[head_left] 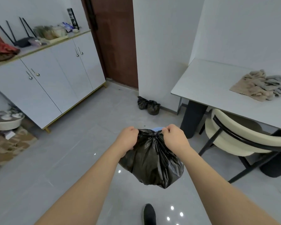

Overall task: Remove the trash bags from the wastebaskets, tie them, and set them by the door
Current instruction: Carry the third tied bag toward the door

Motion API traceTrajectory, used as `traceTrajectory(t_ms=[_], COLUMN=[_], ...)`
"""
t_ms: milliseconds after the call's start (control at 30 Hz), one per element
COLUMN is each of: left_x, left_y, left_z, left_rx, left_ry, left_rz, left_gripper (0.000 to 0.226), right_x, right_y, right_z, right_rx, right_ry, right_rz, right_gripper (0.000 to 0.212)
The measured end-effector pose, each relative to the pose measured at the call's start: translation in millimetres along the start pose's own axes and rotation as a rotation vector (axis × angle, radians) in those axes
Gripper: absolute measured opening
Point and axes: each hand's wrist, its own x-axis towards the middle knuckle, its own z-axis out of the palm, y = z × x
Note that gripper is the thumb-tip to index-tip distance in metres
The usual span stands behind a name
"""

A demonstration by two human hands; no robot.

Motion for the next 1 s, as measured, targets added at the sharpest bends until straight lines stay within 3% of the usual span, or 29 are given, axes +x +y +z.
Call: traceTrajectory(t_ms=[267,533,767,867,1000], left_x=[147.8,298.1,447.9,508.8,577.9], left_y=[64.7,131.1,165.6,184.7,204.8], left_z=[-56.5,-94.3,-116.7,-110.4,-83.6], left_rx=[0.158,0.102,0.015,-0.004,0.08], left_ry=[-0.05,-0.041,-0.226,-0.314,-0.429], left_rz=[0.078,0.08,0.07,0.044,0.044], left_gripper=[0.019,0.022,0.022,0.02,0.02], right_x=[170.6,330.4,456.2,500.0,554.1], right_y=[-60.1,-118.8,-151.8,-154.5,-135.6], right_z=[7.9,23.3,43.2,45.2,47.0], right_rx=[-0.076,-0.078,-0.02,0.106,0.212], right_ry=[-0.028,0.022,0.01,0.043,0.049], right_rz=[-0.012,0.02,0.158,0.254,0.385], right_gripper=[0.032,0.037,0.037,0.02,0.015])
